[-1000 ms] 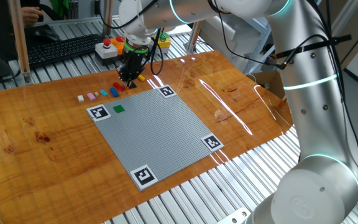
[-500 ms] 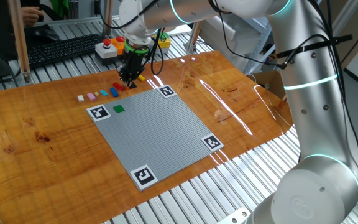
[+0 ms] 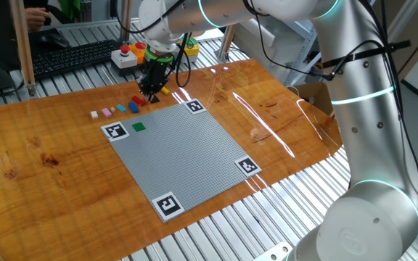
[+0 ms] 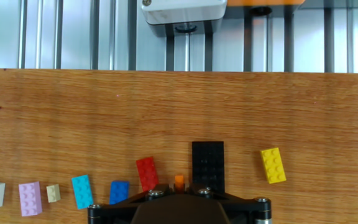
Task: Stack small Lego blocks one on top of the other
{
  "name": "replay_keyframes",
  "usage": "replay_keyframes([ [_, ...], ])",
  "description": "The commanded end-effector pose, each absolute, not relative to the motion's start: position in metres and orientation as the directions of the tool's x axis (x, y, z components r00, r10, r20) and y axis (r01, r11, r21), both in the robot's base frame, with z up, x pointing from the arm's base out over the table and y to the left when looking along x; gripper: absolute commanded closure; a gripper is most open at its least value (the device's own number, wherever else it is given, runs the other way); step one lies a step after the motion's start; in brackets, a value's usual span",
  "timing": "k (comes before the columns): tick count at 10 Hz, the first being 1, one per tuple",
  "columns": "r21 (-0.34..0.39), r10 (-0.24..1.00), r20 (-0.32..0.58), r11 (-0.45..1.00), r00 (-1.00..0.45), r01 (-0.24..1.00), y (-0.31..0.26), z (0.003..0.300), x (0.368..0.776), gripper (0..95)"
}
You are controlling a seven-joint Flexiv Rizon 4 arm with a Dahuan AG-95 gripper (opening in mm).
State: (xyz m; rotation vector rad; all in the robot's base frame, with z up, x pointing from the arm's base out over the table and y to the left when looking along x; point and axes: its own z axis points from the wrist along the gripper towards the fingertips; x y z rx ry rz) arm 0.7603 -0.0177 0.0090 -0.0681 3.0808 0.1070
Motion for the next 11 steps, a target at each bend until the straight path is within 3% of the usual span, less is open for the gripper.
replay_keyframes([
  [1, 0.070, -0.042, -0.060, 0.997, -0.997, -0.046, -0.018, 0.009, 0.760, 95.0],
  [9, 0.070, -0.042, -0.060, 0.997, -0.997, -0.046, -0.018, 0.009, 0.760, 95.0],
  [10, 0.056, 0.022, -0.027, 0.998, -0.999, 0.020, 0.001, 0.045, 0.738, 95.0],
  [11, 0.056, 0.024, -0.027, 0.998, -0.999, 0.023, 0.001, 0.045, 0.738, 95.0],
])
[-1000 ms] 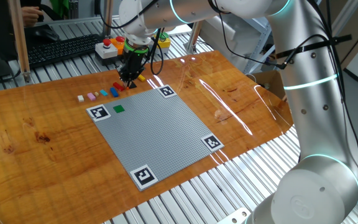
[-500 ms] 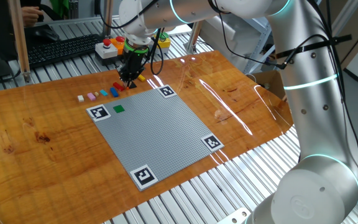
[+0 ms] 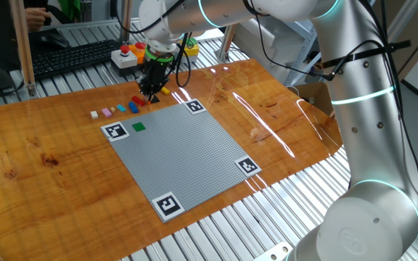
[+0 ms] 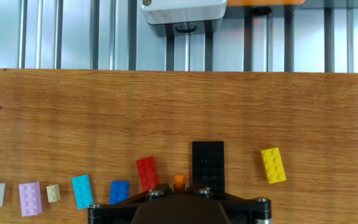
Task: Stack small Lego blocks one on top of the other
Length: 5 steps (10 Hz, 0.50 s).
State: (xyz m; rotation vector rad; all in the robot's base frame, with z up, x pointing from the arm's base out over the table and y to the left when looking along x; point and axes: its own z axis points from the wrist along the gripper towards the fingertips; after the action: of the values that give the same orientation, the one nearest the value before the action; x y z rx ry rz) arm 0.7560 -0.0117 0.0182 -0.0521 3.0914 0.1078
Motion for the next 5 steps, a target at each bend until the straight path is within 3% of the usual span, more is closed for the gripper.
replay_keyframes([
  [1, 0.057, 0.025, -0.027, 0.998, -0.999, 0.023, 0.0011, 0.0454, 0.7385, 95.0],
  [5, 0.063, 0.029, -0.025, 0.998, -0.999, 0.028, 0.0021, 0.0455, 0.7370, 95.0],
])
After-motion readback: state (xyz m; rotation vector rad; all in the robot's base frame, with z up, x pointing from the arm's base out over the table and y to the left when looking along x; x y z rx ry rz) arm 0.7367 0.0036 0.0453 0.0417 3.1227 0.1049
